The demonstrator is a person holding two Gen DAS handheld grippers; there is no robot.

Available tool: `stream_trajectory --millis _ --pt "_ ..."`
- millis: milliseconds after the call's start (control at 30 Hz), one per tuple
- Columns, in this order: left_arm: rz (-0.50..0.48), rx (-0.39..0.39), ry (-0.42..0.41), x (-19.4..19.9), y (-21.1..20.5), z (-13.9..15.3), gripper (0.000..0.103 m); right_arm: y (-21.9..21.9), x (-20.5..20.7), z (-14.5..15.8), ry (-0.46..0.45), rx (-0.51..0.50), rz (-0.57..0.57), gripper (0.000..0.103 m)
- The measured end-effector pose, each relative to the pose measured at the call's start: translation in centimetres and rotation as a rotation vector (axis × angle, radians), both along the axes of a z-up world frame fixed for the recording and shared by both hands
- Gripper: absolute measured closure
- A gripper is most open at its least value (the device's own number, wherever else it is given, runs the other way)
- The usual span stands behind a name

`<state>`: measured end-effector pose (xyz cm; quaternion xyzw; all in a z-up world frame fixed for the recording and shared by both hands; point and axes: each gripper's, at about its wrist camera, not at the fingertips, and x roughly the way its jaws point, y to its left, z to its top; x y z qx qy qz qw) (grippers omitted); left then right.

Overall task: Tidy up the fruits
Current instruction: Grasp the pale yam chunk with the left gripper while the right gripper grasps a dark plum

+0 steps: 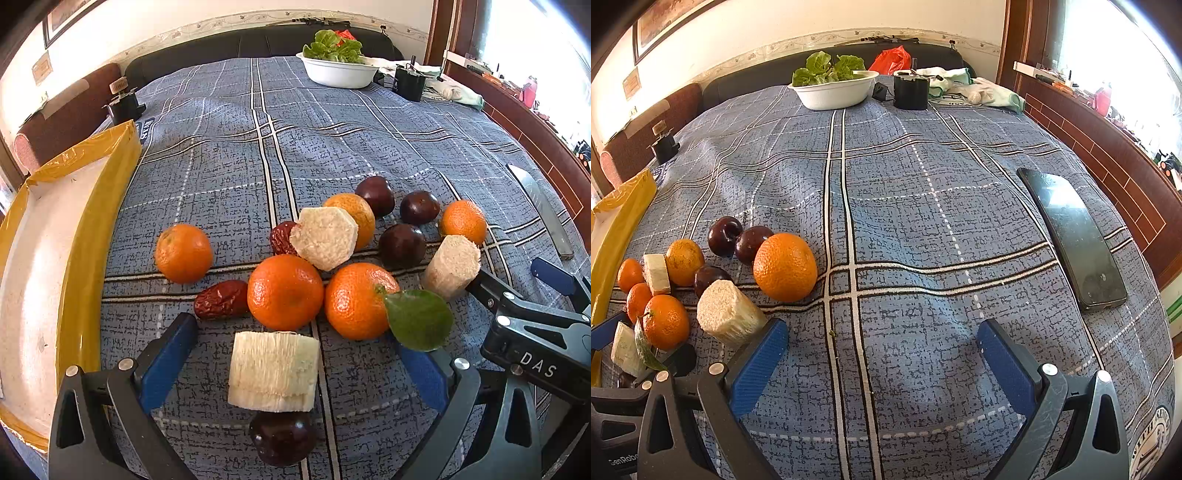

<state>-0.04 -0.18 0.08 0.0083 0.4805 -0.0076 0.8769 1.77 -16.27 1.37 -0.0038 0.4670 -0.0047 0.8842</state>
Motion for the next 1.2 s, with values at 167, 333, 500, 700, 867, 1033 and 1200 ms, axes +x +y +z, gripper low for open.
stream_trajectory --millis 167,333,500,700,867,1033,1200 --pt "0.0 0.0 0.0 0.0 0.0 0.0 0.0 0.0 0.0 0.0 0.0 0.0 0.0 0.0" --pt "0.0 0.0 0.0 0.0 0.0 0.0 0.0 0.0 0.0 0.0 0.0 0.0 0.0 0.0" --pt "0.0 0.0 0.0 0.0 -0.1 0.0 0.0 0.1 0.0 0.0 0.003 0.001 -0.001 0.0" --pt "-0.071 -0.01 0.003 -0.9 0.3 0.8 0.0 -0.6 -0.3 0.1 -0.003 0.034 0.044 0.003" --pt "-0.147 -0.048 -0.049 -3.5 1.2 2.7 0.0 -0.9 -1.6 1.5 -0.093 0.035 0.023 0.023" --pt "-0.15 -0.076 -0.065 -5.2 3.6 3.7 0.014 -0.1 -3.7 3.6 -0.236 0.084 0.114 0.029" --pt "-0.111 -0.131 -0.038 -4.3 5.5 3.2 0.032 1.1 -5.2 5.1 -0.333 0.153 0.233 0.041"
